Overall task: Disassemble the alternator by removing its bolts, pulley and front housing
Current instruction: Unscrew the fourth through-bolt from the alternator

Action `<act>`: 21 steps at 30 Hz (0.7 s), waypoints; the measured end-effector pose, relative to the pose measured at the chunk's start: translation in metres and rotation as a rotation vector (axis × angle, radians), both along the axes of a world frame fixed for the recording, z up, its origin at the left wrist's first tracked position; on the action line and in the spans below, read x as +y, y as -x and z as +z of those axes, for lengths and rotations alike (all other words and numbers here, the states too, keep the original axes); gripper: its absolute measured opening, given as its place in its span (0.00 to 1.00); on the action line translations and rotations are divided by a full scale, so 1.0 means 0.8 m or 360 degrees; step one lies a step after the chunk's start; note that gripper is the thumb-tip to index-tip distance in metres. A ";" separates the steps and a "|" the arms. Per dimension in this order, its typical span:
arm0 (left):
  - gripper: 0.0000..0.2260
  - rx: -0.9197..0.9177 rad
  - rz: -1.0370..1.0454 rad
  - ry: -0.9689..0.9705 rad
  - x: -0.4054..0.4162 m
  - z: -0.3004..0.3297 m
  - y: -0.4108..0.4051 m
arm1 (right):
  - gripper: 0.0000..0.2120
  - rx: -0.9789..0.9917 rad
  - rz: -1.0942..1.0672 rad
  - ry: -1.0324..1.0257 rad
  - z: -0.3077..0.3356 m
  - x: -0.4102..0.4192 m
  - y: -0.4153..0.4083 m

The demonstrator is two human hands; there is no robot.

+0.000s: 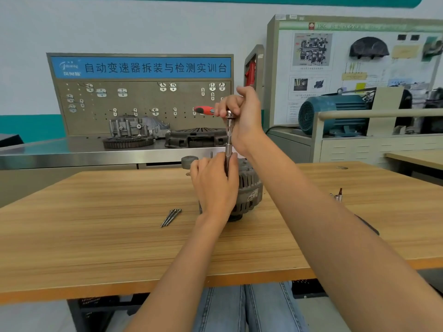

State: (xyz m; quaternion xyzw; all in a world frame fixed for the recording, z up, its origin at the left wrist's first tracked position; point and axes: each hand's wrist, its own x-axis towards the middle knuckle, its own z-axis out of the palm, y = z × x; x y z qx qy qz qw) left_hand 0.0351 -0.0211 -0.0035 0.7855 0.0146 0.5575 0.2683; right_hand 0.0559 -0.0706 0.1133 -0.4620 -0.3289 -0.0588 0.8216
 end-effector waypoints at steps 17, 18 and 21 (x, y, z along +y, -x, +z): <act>0.08 -0.0045 0.0035 -0.0071 -0.001 -0.003 -0.001 | 0.08 -0.0655 -0.2003 0.0687 -0.056 0.000 -0.007; 0.08 -0.0049 0.0063 -0.0097 0.000 -0.004 -0.002 | 0.07 -0.0623 -0.1964 0.0677 -0.058 -0.003 -0.009; 0.11 -0.0089 0.0147 -0.0157 -0.001 -0.005 -0.005 | 0.06 -0.0532 -0.1875 0.0701 -0.063 -0.013 -0.017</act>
